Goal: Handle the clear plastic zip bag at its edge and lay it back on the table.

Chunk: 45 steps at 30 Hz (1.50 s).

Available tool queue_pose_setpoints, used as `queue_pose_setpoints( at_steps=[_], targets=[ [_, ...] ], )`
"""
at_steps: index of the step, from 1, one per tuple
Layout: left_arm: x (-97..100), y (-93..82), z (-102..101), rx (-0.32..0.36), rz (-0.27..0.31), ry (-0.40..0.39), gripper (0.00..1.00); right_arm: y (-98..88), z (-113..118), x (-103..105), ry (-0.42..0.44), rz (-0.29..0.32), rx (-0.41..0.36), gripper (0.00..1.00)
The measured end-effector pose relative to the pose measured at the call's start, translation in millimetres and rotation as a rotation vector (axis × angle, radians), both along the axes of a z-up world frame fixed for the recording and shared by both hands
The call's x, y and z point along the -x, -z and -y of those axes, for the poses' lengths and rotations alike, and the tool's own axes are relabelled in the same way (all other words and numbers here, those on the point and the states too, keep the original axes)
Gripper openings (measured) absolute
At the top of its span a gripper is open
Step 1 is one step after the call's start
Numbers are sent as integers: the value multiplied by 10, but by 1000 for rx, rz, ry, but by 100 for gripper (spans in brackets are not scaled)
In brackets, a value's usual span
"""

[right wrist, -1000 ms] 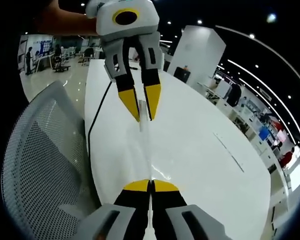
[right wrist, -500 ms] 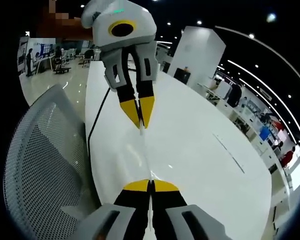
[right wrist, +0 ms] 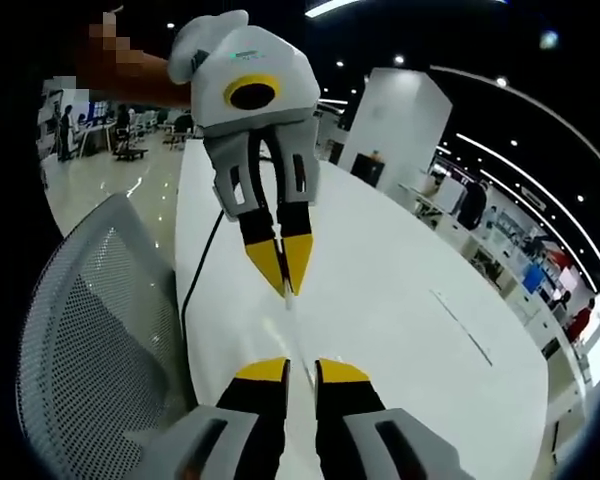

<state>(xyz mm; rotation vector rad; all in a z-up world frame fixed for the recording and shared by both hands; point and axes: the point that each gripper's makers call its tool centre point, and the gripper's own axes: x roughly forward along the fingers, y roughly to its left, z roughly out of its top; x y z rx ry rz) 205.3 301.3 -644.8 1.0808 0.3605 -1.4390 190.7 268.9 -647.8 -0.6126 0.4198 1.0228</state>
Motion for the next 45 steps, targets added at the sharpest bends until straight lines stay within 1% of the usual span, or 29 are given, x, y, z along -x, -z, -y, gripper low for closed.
queue_pose_setpoints(
  at_steps=[5,15,26,38,45],
  targets=[
    [25,6,6,5,-17,-8,0,-13,-67,11,-21,0,0,7],
    [57,38,27,-9,-46,-19,0,-31,-167,14,-53,4,5,7],
    [93,43,73,-5,-74,-29,0,-37,-248,25,-75,2,3,6],
    [135,33,116,7,-88,-19,0,-24,-292,19,-91,7,14,3],
    [157,32,118,-3,-81,1,0,-8,-311,47,-109,13,26,1]
  ],
)
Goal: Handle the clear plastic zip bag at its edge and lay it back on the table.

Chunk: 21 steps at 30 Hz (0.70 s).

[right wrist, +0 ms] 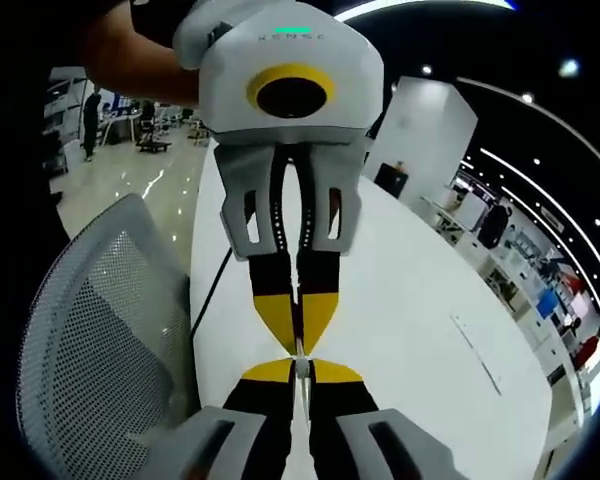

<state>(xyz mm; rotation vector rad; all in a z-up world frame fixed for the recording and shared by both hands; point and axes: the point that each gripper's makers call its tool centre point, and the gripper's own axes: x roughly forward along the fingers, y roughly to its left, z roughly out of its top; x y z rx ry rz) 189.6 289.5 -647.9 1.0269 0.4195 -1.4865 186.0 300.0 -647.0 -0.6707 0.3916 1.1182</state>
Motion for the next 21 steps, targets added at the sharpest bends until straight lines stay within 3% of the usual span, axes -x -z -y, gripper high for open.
queue_pose_setpoints(
  at_steps=[21],
  targets=[
    [-15,22,-29,-4,-9,-3,0,7,-12,10,-7,-10,-11,0]
  ],
)
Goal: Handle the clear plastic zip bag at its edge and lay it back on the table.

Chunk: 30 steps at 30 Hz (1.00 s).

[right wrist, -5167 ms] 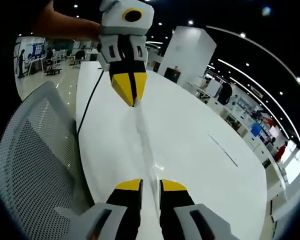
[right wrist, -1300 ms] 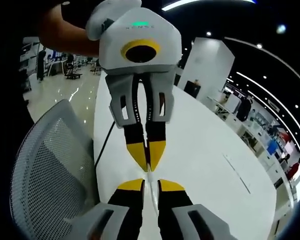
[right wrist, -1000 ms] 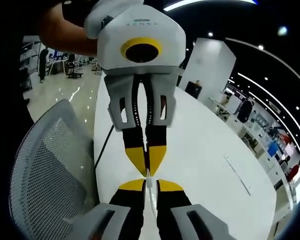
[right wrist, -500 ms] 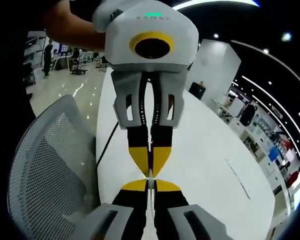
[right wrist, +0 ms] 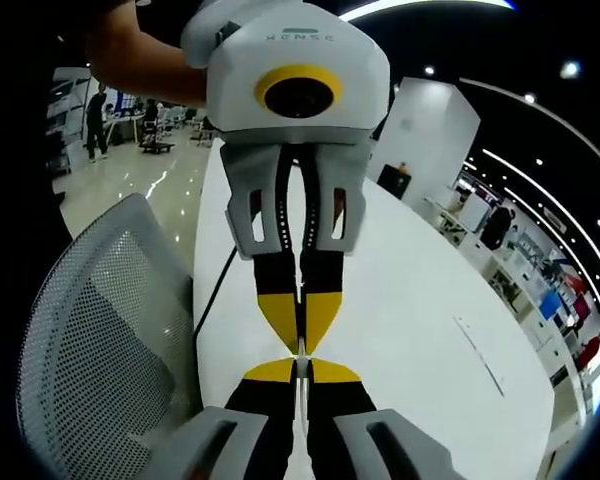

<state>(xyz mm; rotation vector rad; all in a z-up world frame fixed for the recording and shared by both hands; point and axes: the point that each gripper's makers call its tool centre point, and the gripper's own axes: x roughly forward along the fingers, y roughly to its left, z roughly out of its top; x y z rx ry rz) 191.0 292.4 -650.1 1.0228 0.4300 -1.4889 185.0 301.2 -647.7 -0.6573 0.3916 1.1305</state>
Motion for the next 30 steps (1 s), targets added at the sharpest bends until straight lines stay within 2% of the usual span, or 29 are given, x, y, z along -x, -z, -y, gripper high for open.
queue_pose_setpoints(
  at_steps=[30],
  targets=[
    [-23,-24,-7,0,-7,-21,0,-27,12,-29,16,-12,-31,0]
  ],
)
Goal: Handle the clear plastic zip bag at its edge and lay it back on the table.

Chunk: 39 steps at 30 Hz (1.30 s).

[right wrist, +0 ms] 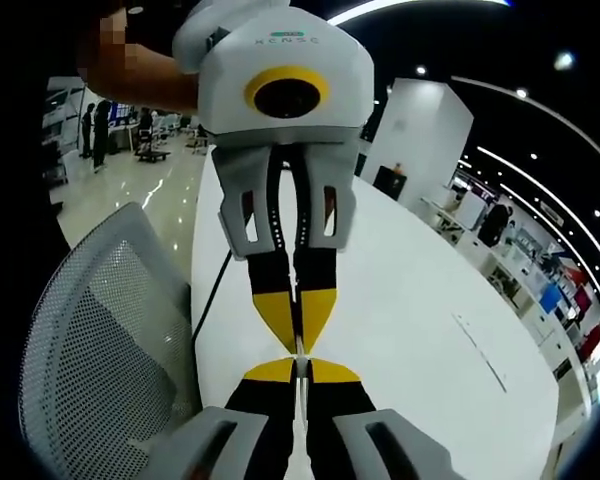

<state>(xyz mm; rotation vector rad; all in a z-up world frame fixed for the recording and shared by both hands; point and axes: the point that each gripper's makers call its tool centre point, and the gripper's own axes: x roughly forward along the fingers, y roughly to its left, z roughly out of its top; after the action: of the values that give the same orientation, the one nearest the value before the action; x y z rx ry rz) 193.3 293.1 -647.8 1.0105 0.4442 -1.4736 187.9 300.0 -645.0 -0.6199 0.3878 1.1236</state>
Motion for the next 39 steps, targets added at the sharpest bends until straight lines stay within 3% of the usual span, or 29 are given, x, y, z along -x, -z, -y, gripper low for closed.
queue_pose_setpoints(
  at_steps=[39],
  targets=[
    [11,-12,-20,-7,-23,-8,0,13,17,5,1,-9,0,0]
  ],
)
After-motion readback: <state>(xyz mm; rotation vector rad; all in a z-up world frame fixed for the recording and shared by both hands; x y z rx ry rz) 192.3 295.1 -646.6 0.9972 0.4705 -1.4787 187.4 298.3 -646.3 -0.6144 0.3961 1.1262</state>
